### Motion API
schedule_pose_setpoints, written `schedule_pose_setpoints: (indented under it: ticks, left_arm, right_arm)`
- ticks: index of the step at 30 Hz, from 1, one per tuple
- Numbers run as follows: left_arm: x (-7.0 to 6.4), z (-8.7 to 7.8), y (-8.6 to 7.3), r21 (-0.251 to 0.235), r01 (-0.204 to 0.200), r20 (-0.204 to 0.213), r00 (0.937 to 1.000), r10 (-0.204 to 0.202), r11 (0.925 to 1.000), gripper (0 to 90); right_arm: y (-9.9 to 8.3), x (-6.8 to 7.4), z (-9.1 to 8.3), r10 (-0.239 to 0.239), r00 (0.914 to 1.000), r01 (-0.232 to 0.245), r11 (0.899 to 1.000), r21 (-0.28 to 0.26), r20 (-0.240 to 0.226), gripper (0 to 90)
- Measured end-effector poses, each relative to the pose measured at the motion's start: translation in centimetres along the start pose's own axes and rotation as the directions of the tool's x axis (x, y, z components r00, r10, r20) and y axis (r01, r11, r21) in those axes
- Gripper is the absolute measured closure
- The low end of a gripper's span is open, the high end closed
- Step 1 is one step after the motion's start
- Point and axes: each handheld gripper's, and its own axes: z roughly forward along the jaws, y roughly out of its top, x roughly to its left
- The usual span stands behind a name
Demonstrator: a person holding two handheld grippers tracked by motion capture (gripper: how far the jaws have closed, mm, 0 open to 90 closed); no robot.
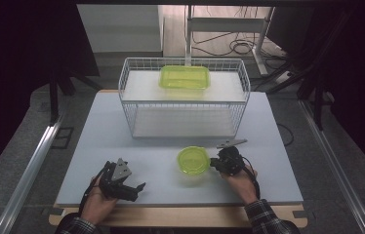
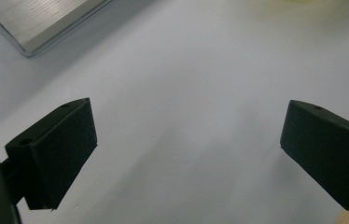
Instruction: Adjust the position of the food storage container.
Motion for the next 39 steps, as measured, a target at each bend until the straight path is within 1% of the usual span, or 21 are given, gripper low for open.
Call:
schedule_pose_setpoints:
  ticks: [2,3,5,6,7,9,11,15,17,20,22,27,31,34,37,39]
  left_arm:
    - [0.0,0.0,0.0,-0.001,0.005,0.002,1.0,-0.005,1.0,3.7]
    - [0.0,-0.1,0.1,-0.002,0.016,0.01,0.9998,-0.016,0.9999,3.7]
    - [0.0,-0.2,0.1,-0.007,0.025,0.016,0.9996,-0.024,0.9997,4.3]
    - [0.1,-0.3,0.2,-0.013,0.034,0.027,0.9991,-0.033,0.9993,4.7]
    - [0.1,-0.3,0.2,-0.013,0.034,0.027,0.9991,-0.033,0.9993,5.4]
    - [0.1,-0.4,0.2,-0.018,0.044,0.04,0.9983,-0.043,0.9989,5.5]
    - [0.0,-0.3,0.2,-0.015,0.044,0.045,0.9981,-0.043,0.9989,5.6]
    - [-0.2,-0.2,0.2,-0.008,0.026,0.041,0.9988,-0.026,0.9996,5.5]
    - [-0.3,-0.2,0.2,-0.013,0.017,0.037,0.9992,-0.017,0.9998,5.5]
    - [-0.4,-0.3,0.2,-0.029,-0.013,0.018,0.9998,0.014,0.9995,5.7]
    - [-0.4,-0.4,0.2,-0.032,-0.015,0.021,0.9996,0.016,0.9994,5.8]
    - [-0.4,-0.2,0.1,-0.025,-0.021,0.03,0.9993,0.021,0.9995,5.4]
    - [-0.5,0.0,0.1,-0.025,-0.037,0.029,0.9989,0.038,0.999,4.9]
    - [-0.6,0.0,0.1,-0.025,-0.051,0.03,0.9982,0.051,0.9984,4.5]
    - [-0.7,0.1,0.0,-0.022,-0.053,0.028,0.9982,0.054,0.9983,4.4]
    - [-0.6,0.1,0.0,-0.023,-0.052,0.024,0.9983,0.053,0.9984,4.4]
  right_arm:
    - [-0.1,-0.1,-0.2,0.002,1.0,-0.002,1.0,-0.006,0.007,85.4]
    - [-0.2,-0.3,-0.8,-0.007,0.9997,0.007,1.0,-0.017,0.023,83.4]
    - [-0.4,-0.4,-1.3,-0.018,0.9993,0.019,0.999,-0.027,0.034,81.4]
    - [-0.4,-0.5,-1.5,-0.02,0.999,0.021,0.999,-0.031,0.04,80.3]
    - [-0.4,-0.5,-1.5,-0.02,0.999,0.021,0.999,-0.031,0.04,80.3]
    - [-0.6,-0.6,-2.3,-0.037,0.9981,0.04,0.998,-0.048,0.049,76.2]
    - [-0.8,-0.7,-2.8,-0.042,0.998,0.045,0.997,-0.057,0.047,72.5]
    - [-1.0,-0.7,-3.6,-0.055,0.9967,0.059,0.996,-0.072,0.059,63.6]
    - [-1.1,-0.6,-4.0,-0.057,0.9957,0.062,0.995,-0.078,0.073,58.7]
    - [-1.4,-0.8,-4.4,-0.055,0.9951,0.062,0.994,-0.091,0.082,51.3]
    - [-1.6,-0.9,-4.7,-0.054,0.9948,0.062,0.993,-0.096,0.086,46.2]
    - [-2.2,-1.0,-5.2,-0.059,0.9944,0.069,0.991,-0.117,0.087,33.5]
    - [-2.7,-1.0,-5.3,-0.075,0.9934,0.085,0.99,-0.116,0.087,26.8]
    - [-3.1,-1.1,-5.1,-0.069,0.9946,0.078,0.991,-0.112,0.077,22.0]
    - [-3.3,-1.2,-4.9,-0.068,0.9955,0.075,0.992,-0.106,0.066,17.8]
    - [-3.4,-1.2,-4.7,-0.062,0.9965,0.068,0.991,-0.112,0.055,14.7]
